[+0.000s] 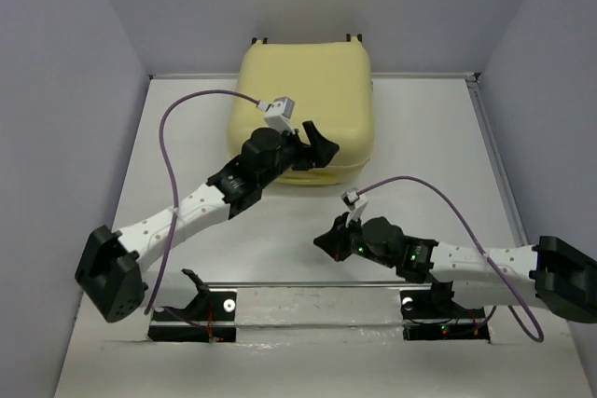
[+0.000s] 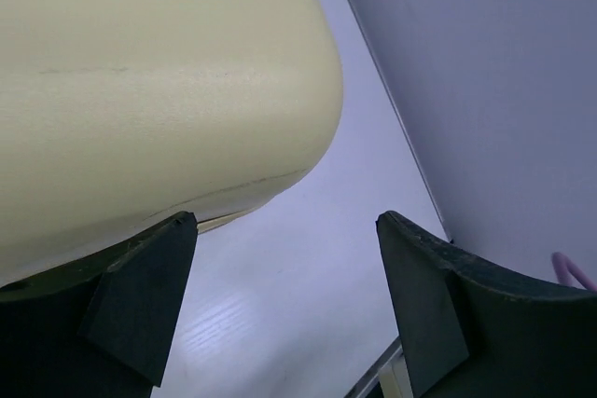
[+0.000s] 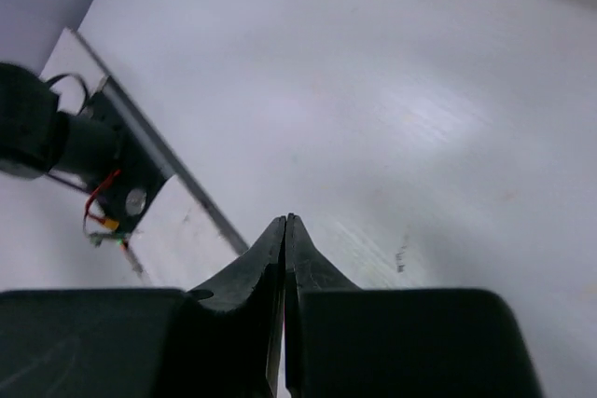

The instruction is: Pack the luggage

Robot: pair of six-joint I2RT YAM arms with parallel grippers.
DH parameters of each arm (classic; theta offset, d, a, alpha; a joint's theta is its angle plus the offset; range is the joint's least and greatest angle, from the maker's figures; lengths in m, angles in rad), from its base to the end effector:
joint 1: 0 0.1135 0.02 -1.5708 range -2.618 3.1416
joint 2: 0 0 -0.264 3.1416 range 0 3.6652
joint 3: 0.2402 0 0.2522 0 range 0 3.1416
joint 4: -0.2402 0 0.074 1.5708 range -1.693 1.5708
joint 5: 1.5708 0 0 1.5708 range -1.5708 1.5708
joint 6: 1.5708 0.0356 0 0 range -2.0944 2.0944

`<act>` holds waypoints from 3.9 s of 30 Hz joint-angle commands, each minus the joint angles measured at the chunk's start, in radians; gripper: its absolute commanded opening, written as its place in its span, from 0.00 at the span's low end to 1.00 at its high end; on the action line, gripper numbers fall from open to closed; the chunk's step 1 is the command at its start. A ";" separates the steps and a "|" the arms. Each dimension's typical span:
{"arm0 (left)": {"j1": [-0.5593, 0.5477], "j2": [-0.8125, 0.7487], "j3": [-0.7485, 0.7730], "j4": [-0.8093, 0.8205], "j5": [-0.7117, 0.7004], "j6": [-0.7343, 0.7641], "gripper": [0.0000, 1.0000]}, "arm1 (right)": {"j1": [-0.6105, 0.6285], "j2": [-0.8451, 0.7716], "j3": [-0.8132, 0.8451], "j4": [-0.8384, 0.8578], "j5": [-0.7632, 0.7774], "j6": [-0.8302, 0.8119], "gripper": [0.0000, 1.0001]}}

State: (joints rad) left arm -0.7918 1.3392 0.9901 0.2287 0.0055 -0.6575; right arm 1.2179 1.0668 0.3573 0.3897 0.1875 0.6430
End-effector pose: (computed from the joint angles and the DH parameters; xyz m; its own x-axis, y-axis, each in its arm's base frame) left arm 0.2239 -0.2271 0.3299 -0.5040 -0.3593 -0.7854 0.5147 0.6052 -0.6072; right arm 0.0826 0.2050 0.1964 -0.6031 0.0671 -0.7949 -0.6237 0.5815 0.5223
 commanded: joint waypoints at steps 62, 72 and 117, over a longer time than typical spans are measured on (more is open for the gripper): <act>-0.073 -0.021 -0.397 0.405 -0.249 -0.216 0.77 | -1.121 0.542 0.221 0.635 -1.068 -0.300 0.33; -0.073 0.050 -0.263 0.377 -0.239 -0.140 0.77 | -1.121 0.561 0.184 0.781 -1.068 -0.200 0.07; 0.006 -0.325 -0.508 0.135 -0.375 -0.112 0.78 | -0.262 0.148 0.100 -0.104 -0.312 -0.198 0.07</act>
State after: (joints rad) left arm -0.7834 1.1046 0.5743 0.3775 -0.2947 -0.7425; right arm 1.0279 1.2739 0.5243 0.3328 -0.3138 0.3973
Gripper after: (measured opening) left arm 0.778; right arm 0.067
